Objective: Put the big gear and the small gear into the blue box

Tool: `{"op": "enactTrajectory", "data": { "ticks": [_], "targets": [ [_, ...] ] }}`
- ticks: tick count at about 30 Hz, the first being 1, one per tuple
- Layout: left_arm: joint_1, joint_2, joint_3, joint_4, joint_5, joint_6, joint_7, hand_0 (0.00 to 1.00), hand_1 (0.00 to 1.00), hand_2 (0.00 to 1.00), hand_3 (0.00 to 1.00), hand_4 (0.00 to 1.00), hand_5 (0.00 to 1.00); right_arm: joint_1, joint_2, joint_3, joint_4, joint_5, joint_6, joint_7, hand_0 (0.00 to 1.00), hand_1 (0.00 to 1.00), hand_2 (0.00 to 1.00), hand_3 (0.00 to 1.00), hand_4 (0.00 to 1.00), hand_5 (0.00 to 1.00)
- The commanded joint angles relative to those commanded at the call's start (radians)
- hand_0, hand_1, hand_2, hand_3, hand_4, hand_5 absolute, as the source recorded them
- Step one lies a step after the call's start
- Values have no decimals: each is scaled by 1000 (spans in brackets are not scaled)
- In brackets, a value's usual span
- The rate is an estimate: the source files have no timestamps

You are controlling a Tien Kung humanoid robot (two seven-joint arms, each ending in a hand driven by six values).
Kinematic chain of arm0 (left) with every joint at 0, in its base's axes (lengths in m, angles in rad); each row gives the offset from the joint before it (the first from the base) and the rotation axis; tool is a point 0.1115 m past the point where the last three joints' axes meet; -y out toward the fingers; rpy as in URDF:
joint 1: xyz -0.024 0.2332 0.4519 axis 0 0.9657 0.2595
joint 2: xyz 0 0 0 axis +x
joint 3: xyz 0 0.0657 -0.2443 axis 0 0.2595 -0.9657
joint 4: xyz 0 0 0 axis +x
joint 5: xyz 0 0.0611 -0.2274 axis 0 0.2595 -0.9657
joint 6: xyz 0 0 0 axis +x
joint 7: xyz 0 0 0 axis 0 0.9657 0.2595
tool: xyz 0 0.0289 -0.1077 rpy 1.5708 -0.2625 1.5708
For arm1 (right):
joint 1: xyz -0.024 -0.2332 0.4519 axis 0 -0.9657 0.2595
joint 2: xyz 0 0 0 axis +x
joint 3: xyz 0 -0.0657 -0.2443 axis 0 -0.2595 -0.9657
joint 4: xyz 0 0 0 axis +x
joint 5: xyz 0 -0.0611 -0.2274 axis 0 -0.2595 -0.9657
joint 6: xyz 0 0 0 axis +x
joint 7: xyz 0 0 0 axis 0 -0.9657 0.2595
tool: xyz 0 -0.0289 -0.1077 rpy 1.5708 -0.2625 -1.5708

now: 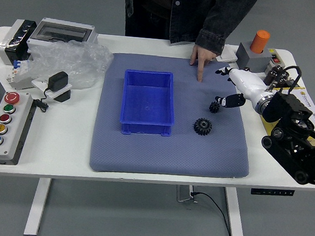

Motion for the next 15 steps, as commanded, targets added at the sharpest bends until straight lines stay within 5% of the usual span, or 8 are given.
{"op": "enactTrajectory", "data": {
  "ticks": [15],
  "targets": [
    [1, 0, 1, 0, 2, 0, 1, 849, 798, 799, 843, 583, 63, 43, 63, -71, -190, 25, -25, 67, 742, 646, 725, 758, 718, 106]
  ]
}}
